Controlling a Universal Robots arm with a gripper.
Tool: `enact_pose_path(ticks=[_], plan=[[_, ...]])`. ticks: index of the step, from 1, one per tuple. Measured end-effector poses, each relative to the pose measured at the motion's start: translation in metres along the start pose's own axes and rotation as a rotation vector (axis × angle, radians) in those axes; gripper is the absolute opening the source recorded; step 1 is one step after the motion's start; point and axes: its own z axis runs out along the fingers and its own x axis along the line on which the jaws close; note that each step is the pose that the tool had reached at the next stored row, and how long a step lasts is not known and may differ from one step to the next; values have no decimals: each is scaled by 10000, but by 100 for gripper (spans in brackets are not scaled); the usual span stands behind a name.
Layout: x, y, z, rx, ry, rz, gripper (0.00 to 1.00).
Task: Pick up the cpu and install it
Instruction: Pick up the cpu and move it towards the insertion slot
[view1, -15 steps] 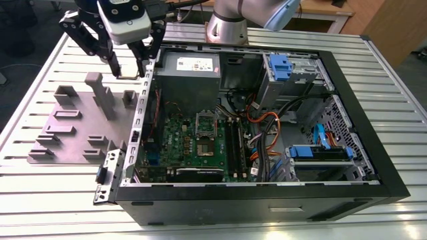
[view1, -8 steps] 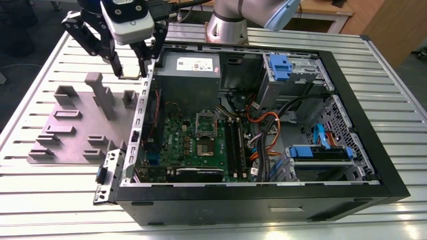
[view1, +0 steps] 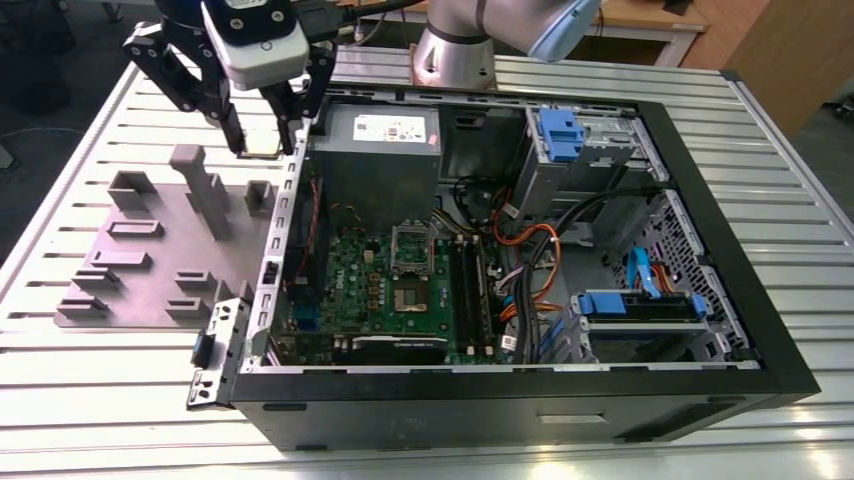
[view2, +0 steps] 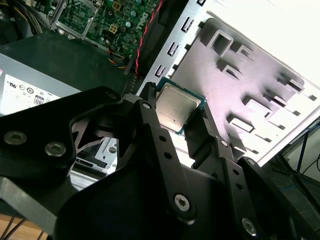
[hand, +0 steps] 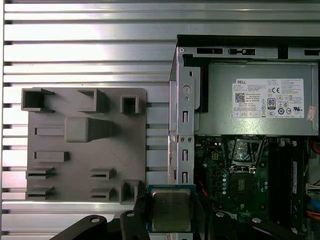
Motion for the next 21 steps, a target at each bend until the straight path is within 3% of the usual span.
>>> enact_pose_path(ticks=[8, 10, 21], plan=[[-3, -32, 2, 0, 0, 0, 47], [-35, -46, 5, 0, 1, -1, 47], [-529, -51, 20, 0, 0, 0, 47]])
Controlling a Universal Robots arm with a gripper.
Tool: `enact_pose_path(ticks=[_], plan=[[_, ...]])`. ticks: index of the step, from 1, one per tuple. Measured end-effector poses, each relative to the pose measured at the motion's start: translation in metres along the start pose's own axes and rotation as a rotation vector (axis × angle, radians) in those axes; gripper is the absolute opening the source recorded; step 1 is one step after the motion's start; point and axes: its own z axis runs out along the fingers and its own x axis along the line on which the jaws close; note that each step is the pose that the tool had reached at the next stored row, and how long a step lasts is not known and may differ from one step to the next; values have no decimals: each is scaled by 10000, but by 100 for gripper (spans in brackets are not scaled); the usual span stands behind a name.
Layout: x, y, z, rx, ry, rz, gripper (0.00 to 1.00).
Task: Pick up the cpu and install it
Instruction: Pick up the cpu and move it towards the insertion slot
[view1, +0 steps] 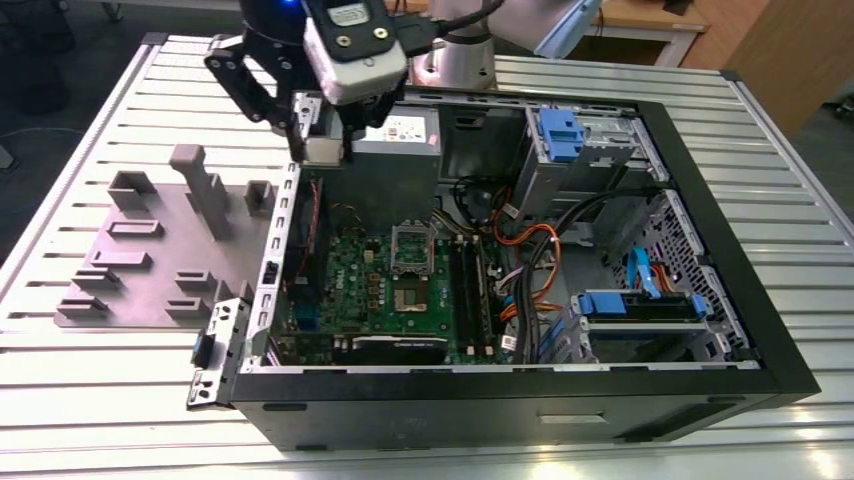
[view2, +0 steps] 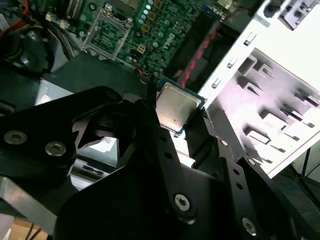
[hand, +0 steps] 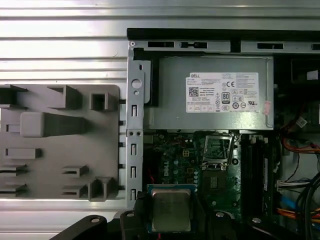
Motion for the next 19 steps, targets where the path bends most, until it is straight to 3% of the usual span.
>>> enact_pose_path(ticks=[8, 11, 19], plan=[[-354, 2, 6, 0, 0, 0, 47], [-450, 2, 8, 0, 0, -1, 47], [-505, 4, 9, 1, 0, -1, 47]])
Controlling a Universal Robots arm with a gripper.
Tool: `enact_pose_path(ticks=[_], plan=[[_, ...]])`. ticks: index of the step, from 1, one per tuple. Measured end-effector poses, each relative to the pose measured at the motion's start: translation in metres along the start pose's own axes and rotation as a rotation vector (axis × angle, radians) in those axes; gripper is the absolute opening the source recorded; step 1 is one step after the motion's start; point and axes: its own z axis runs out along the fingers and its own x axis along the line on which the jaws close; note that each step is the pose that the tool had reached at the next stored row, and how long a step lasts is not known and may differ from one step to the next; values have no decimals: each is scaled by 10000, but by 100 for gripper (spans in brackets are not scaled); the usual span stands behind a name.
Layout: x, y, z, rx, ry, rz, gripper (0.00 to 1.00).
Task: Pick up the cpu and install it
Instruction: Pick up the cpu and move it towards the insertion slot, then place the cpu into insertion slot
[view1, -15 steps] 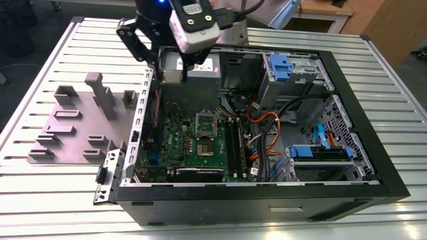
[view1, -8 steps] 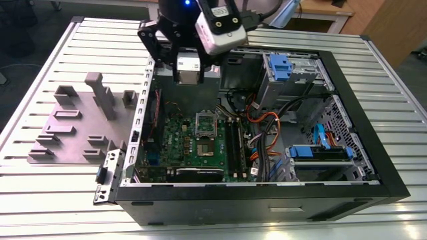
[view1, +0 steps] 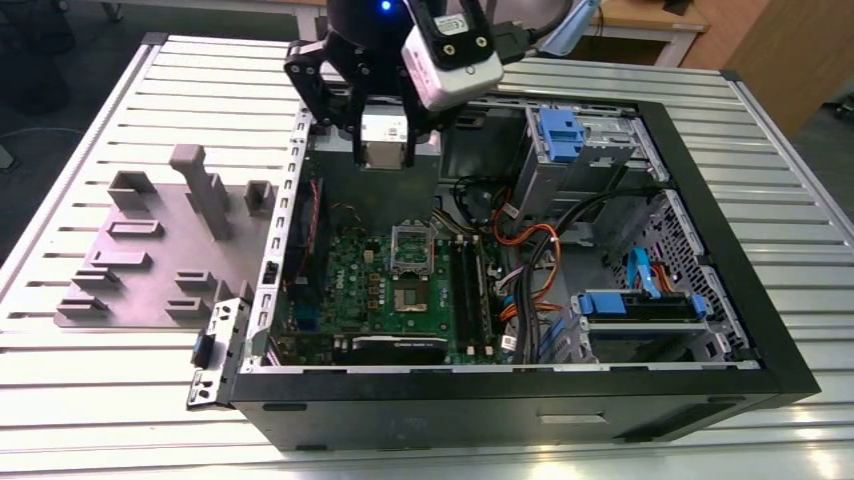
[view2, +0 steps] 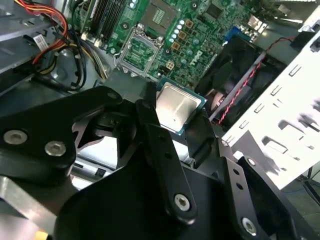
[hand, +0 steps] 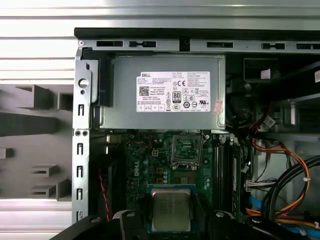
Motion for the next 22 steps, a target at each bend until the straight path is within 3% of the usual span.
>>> enact_pose_path(ticks=[15, 22], plan=[[-342, 6, 3, -1, -1, 1, 47], [-384, 6, 3, -1, 0, 1, 47]])
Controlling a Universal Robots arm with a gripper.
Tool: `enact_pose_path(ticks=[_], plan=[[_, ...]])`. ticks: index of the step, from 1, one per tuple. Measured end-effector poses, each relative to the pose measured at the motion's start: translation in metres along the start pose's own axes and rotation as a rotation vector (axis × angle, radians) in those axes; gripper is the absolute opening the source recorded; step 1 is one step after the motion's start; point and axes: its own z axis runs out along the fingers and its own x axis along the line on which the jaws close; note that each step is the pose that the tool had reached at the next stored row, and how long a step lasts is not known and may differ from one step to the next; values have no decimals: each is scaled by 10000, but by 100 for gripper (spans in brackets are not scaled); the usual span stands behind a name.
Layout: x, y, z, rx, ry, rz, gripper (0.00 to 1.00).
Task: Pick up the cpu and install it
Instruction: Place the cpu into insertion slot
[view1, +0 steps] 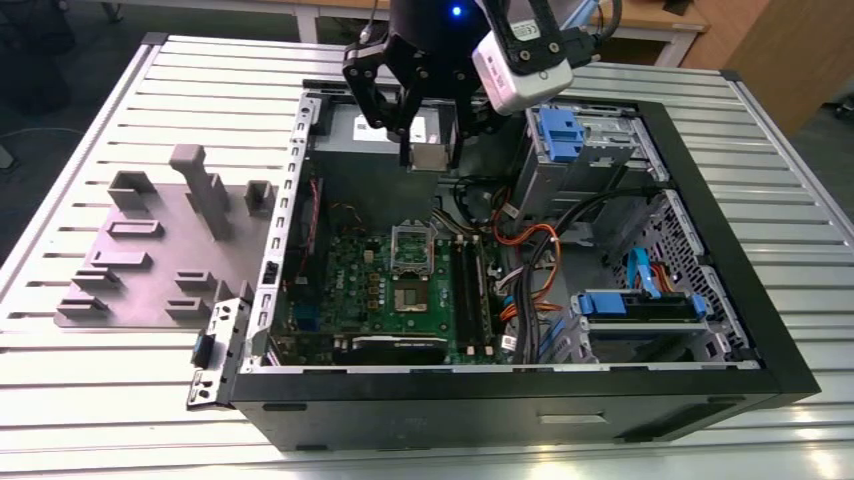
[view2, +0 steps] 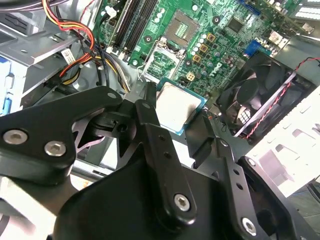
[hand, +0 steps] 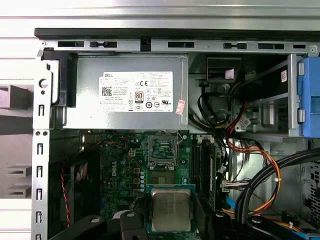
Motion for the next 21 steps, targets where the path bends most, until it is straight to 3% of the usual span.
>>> enact_pose_path(ticks=[19, 21], plan=[[0, -22, 2, 0, 0, 0, 47], [0, -24, 32, 0, 0, 1, 47]])
